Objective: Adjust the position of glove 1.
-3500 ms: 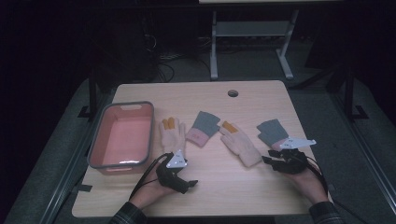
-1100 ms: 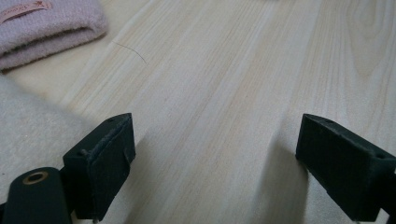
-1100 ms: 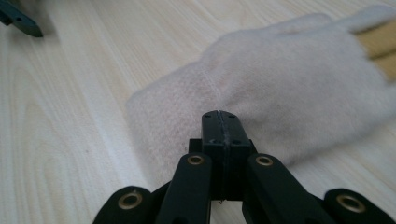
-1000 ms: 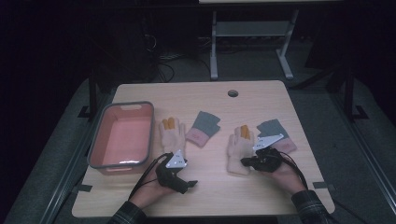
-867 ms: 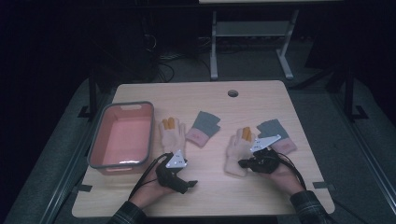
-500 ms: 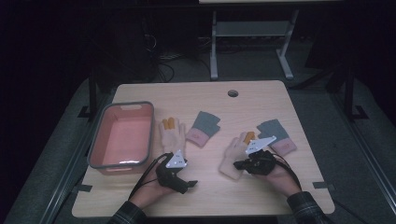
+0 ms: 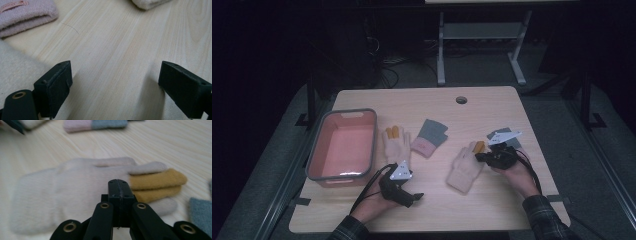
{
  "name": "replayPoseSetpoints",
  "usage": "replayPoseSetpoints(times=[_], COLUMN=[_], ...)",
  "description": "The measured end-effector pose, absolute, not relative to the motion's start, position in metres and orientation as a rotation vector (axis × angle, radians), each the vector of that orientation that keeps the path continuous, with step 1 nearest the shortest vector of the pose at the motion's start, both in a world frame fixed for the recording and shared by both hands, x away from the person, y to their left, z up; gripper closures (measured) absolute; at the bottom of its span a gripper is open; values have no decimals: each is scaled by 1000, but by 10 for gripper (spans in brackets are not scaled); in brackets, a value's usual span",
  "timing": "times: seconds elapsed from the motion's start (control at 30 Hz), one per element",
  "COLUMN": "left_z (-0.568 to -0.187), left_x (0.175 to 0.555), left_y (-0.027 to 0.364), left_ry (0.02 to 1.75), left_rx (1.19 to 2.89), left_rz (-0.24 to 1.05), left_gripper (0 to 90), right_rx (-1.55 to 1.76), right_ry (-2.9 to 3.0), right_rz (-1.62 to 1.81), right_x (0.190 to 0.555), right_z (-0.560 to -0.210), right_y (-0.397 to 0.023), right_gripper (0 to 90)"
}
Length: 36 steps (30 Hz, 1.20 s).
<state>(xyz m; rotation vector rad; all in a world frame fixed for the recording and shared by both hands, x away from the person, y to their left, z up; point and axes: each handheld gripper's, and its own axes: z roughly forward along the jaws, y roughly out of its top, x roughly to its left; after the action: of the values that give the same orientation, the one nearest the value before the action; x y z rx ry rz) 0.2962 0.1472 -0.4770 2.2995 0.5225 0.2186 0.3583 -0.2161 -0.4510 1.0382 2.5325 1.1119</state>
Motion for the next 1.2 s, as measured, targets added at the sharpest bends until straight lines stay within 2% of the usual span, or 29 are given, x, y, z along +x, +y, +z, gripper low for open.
replayPoseSetpoints(times=[0.13, 0.3, 1.0, 1.2], left_z=[-477, -477, -477, -477], left_x=[296, 296, 295, 295], left_y=[147, 147, 147, 147], left_ry=[522, 523, 531, 531], left_rx=[2300, 2299, 2295, 2294], left_rz=[219, 218, 216, 216], left_gripper=[111, 111, 111, 111], right_rx=[1034, 1024, 916, 891], right_ry=[2577, 2582, 2682, 2690], right_rz=[1010, 1006, 988, 991], right_x=[363, 359, 302, 299], right_z=[-466, -466, -462, -462], right_y=[-209, -208, -187, -187], right_gripper=[900, 900, 900, 900])
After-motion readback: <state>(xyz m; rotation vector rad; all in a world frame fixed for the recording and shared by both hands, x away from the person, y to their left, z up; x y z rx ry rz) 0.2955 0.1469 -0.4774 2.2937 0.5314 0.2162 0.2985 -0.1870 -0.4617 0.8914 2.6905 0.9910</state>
